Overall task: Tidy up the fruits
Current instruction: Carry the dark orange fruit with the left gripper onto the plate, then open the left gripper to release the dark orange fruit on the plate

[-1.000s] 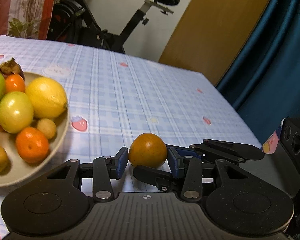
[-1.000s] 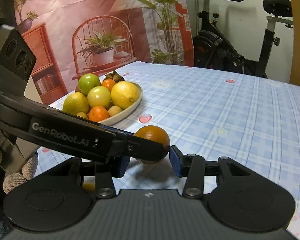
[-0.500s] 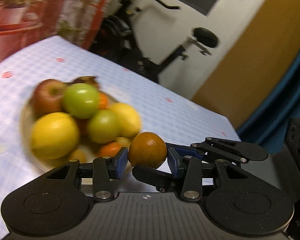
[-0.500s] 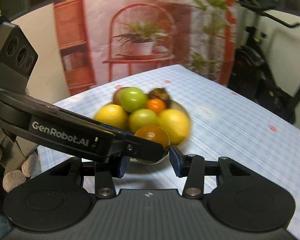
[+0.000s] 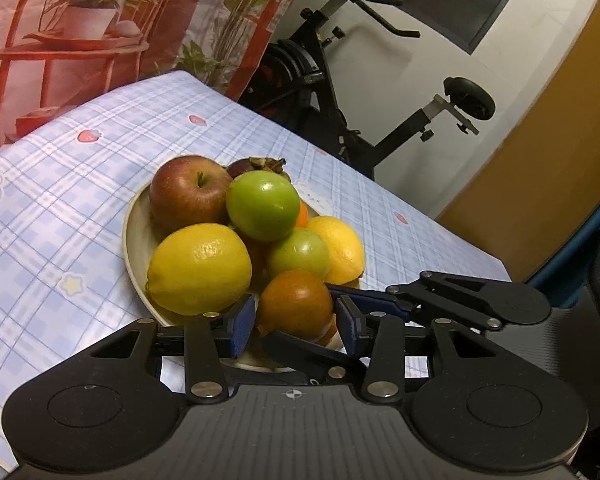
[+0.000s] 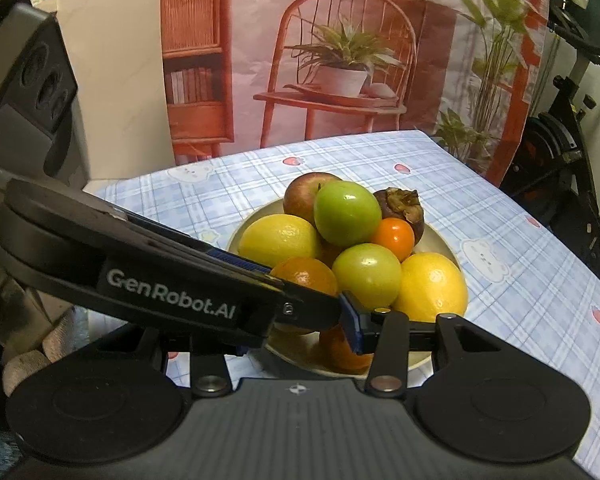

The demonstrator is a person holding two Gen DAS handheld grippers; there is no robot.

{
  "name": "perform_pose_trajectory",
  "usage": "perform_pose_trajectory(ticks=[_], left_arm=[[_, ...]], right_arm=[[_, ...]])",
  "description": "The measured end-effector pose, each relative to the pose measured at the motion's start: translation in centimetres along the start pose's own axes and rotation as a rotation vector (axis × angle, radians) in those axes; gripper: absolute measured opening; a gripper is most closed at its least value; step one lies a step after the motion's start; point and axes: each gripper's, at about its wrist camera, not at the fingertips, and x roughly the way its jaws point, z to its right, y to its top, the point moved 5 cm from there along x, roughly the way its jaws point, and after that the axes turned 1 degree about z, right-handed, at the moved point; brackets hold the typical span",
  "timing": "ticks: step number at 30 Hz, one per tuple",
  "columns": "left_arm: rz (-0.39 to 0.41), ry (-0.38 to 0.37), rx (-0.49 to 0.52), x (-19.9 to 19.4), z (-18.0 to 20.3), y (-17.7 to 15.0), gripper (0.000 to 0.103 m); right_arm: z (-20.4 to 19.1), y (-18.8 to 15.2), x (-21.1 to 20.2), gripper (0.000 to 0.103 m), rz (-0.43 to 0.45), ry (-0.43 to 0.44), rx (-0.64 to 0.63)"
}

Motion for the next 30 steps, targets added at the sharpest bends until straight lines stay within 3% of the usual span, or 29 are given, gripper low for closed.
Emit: perform_pose_trajectory(ticks=[11, 30], left_arm=[[0.049, 0.041, 0.035, -0.5, 0.2, 0.2, 0.052], [0.065, 0.058, 0.113, -1.0, 1.7, -0.3, 0.056]], right_arm=[[0.2, -0.2, -0.2, 0.047, 0.005, -0.024, -0.013], [1.0, -2.3, -2.6, 0.049, 0.051, -0.071, 0.066]])
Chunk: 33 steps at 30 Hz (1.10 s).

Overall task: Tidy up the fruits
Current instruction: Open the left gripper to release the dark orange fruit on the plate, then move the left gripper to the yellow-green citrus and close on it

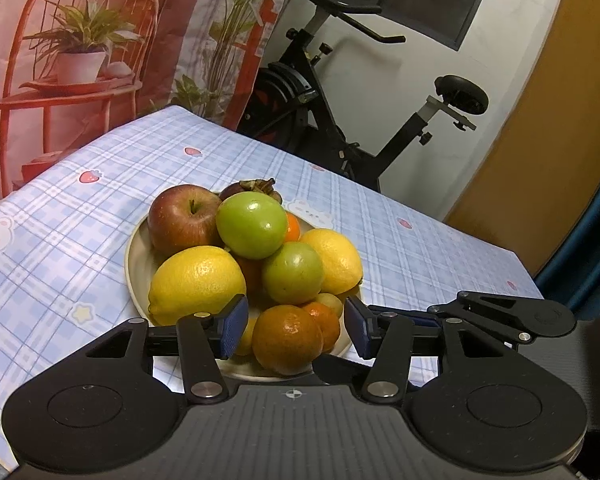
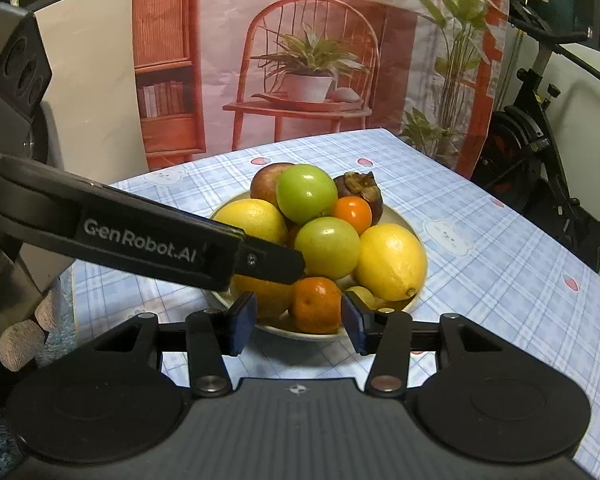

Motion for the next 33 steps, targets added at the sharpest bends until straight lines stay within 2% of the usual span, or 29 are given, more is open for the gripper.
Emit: perform_pose_trajectory(ticks=[9, 18, 24, 33], left_arm=[[0.024, -0.02, 0.047, -0.6, 1.1, 0.2, 0.056], [-0.037, -0.135, 0.138, 0.1, 4.3, -1.2, 0.056], [-0.108, -0.191, 0.192, 0.9, 6.0, -2.5, 0.056], [-0.133, -0.184, 0.198, 1.0, 6.0, -3.1, 0.056]], right_arm=[[0.6, -0.4, -2.6, 0.049, 0.058, -0.04, 0.049], [2.2, -4.2, -8.8, 0.051, 0.094, -0.128, 0.204], [1.7, -7.1, -11.2, 0.051, 0.071, -0.139, 0.263], [-0.2, -8.9, -10.9, 0.051, -0.015, -0.067, 0.255]])
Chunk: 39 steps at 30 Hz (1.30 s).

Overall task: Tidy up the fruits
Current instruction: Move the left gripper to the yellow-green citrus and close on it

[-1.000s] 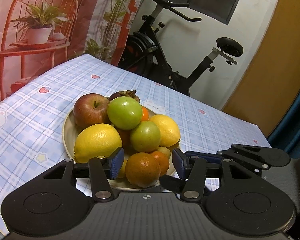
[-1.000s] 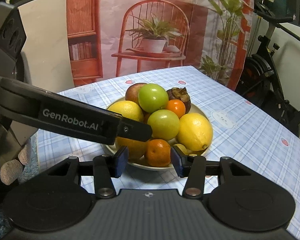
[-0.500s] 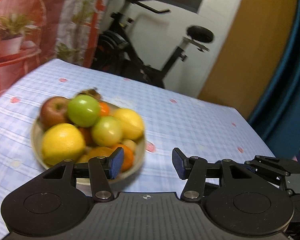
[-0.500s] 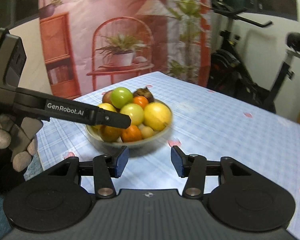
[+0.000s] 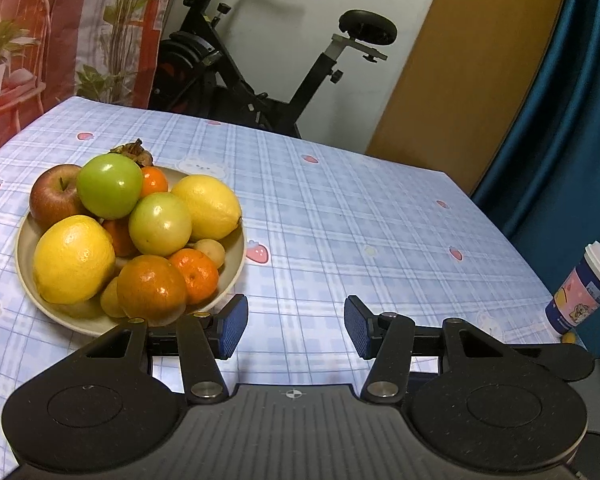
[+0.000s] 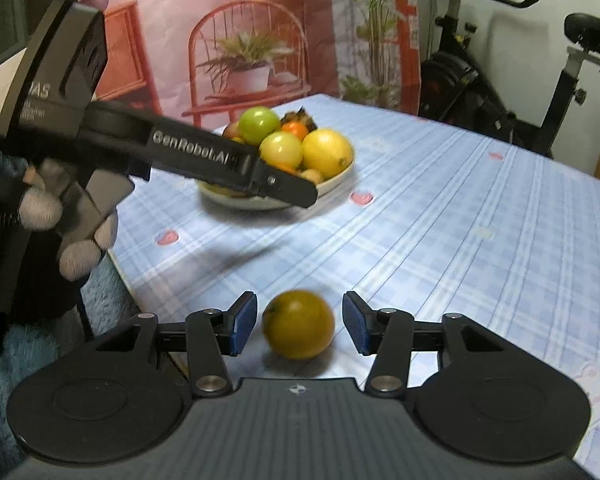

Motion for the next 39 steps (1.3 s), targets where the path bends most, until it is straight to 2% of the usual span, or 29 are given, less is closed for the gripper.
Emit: perform_pose_trajectory(ticks=[9, 16, 22, 28, 31, 39], left_arm=[[-0.031, -0.041, 0.004, 0.3, 0.6, -0.3, 0.056], [-0.081, -0.141, -0.018, 0.9, 1.3, -1.1, 0.056], [-0.139, -0.21, 0.032, 1.4, 2.9, -2.0, 0.057], [-0.194, -0.223, 0.036, 2.5, 3.0, -2.8, 0.057], [-0.209, -0.233, 0.029, 2.9, 3.0, -3.1, 0.061], [-0.246, -0.265, 0.054, 3.6, 3.8, -3.7, 0.061]], right_arm=[[0.3, -1.2, 1.2, 0.049, -0.059, 0.015, 0.024], [0.7, -0.9, 1.8, 0.047, -0.037, 0.016, 0.04], [0.8, -0.8, 1.8, 0.046, -0.02, 0.003, 0.037], [1.3, -0.7, 1.8, 0.046, 0.002, -0.039, 0.034], [1.4, -0.8, 1.8, 0.046, 0.005, -0.043, 0.036], [0.8, -1.0, 2.2, 0.045, -0.003, -0.035, -0.008]])
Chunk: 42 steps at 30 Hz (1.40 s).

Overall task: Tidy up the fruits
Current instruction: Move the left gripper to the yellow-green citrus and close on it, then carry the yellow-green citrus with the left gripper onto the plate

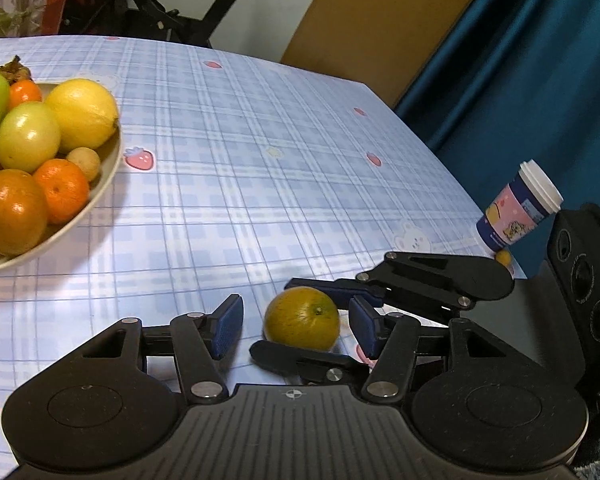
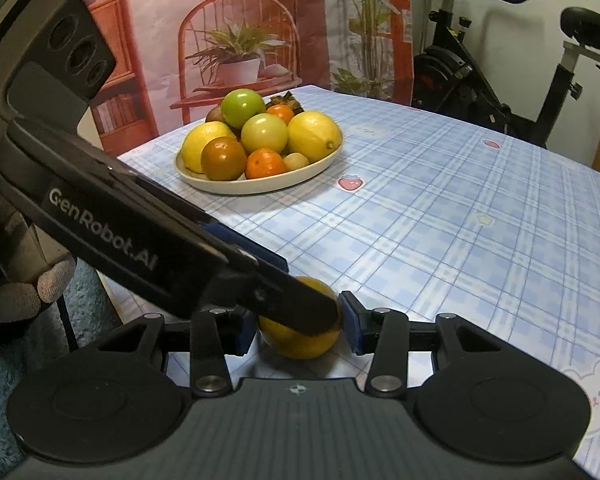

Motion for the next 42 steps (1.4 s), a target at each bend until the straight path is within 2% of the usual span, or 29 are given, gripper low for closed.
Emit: perform_pose_trajectory(ticks=[5, 19, 23, 30, 35, 42], left_arm=[[0.001, 0.004, -0.012, 0.1, -0.2, 0.0, 0.055], [0.013, 0.007, -0.028, -0.2, -0.5, 0.2, 0.055], [-0.012, -0.009, -0.015, 0.1, -0.2, -0.1, 0.052], [-0.007, -0.016, -0.02, 0.2, -0.3, -0.1, 0.046], [0.044, -0.016, -0.021, -0.8, -0.2, 0.6, 0.046], [0.182, 0.019, -0.054, -3.5, -1.1, 2.5, 0.046]], right_arm=[[0.0, 0.0, 0.1, 0.045, 0.001, 0.0, -0.001], [0.2, -0.5, -0.3, 0.047, -0.044, 0.027, 0.028], [0.3, -0.5, -0.4, 0.045, -0.041, 0.03, 0.039], [0.3, -0.5, -0.5, 0.045, -0.041, 0.031, 0.043], [0.3, 0.1, -0.8, 0.045, -0.031, 0.023, 0.037], [-0.3, 3.5, -0.8, 0.045, 0.012, 0.017, -0.043]])
